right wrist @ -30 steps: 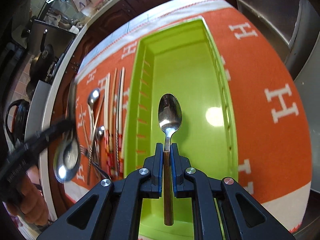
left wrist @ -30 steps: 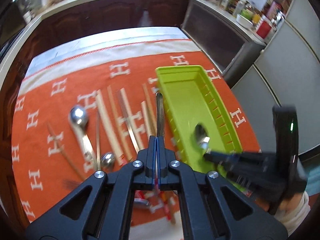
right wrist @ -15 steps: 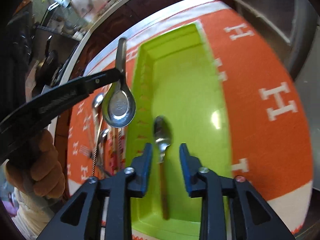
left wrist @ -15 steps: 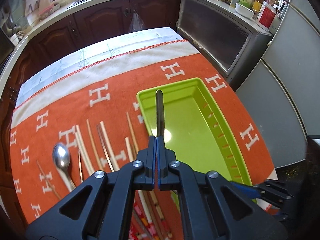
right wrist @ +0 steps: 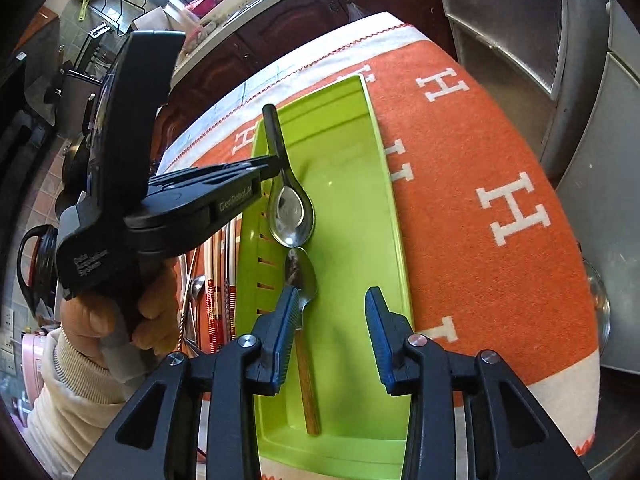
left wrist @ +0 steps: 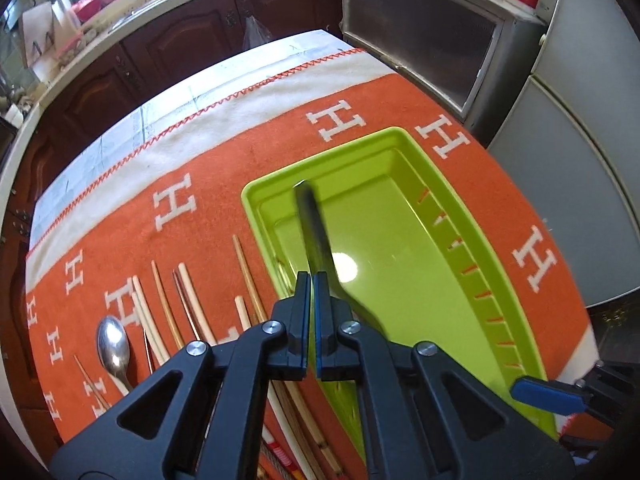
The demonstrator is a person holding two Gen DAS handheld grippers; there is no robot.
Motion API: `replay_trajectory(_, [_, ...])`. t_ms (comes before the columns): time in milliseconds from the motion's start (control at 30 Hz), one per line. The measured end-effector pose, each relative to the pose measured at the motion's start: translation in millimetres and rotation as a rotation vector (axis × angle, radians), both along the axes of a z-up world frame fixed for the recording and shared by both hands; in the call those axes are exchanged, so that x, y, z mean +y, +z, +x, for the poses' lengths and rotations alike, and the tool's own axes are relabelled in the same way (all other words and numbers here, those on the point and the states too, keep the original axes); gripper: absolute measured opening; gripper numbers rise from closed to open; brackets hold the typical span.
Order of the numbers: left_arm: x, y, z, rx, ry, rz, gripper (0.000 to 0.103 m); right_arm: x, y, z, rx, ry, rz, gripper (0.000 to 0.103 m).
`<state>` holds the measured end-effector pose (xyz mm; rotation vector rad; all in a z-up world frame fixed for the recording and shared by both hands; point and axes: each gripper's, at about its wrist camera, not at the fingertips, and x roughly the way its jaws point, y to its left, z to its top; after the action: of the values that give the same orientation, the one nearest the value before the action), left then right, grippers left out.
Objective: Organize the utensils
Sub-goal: 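Carry both spoons over the green tray and open both tools to drop them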
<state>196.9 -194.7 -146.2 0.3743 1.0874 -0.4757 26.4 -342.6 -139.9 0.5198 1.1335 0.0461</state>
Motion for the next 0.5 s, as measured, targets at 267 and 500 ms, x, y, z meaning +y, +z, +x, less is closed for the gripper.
replay_trajectory(267, [49,37,-37,0.016,0.045,-0.078,0.0,30,10,2,-0.009,0.017,-0.032,0.035])
replay_trajectory(500, [115,49,-80,0.024,0.155,-0.112,0.0,49,19,1,-0.025,0.047,-0.076,0.044])
